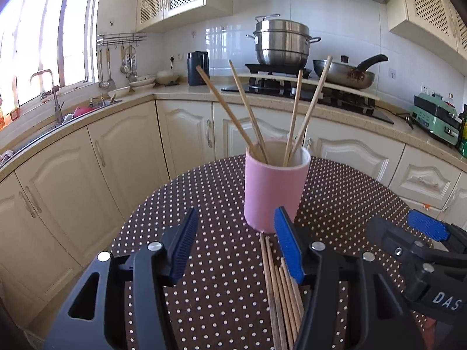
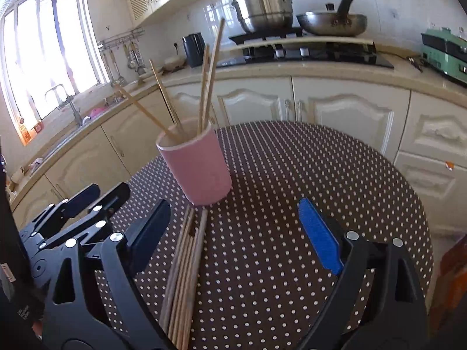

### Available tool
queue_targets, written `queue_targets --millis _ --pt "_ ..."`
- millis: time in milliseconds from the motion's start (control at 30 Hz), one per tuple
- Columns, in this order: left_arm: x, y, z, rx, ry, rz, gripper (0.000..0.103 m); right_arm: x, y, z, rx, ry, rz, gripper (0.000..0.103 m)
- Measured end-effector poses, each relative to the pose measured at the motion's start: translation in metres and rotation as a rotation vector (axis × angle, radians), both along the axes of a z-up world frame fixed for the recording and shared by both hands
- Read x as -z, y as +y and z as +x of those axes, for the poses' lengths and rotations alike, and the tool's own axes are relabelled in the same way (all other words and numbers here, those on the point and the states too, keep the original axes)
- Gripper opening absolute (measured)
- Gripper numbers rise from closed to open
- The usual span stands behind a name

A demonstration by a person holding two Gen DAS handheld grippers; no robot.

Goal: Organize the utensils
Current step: 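Withdraw the right gripper from the cup back over the chopstick pile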

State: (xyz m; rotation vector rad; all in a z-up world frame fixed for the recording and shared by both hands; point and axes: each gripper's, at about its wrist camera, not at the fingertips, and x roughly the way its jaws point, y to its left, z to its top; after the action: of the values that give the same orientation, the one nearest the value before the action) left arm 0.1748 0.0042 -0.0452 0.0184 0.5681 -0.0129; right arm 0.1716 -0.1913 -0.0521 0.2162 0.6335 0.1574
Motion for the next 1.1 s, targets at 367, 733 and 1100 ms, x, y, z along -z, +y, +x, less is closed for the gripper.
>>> queue_targets --millis 367,733,1100 --pt "0.032 0.011 -0.009 0.001 0.082 -0.02 0.054 0.04 0.006 0.0 0.032 0.106 -0.007 0.088" --pt "0.044 0.027 -0.018 -0.024 0.121 -0.023 0.054 0.061 0.031 -0.002 -0.014 0.155 -0.071 0.088" --pt "0.054 0.041 -0.013 -0.032 0.162 -0.054 0.054 0.082 0.058 0.009 -0.009 0.236 -0.199 0.088"
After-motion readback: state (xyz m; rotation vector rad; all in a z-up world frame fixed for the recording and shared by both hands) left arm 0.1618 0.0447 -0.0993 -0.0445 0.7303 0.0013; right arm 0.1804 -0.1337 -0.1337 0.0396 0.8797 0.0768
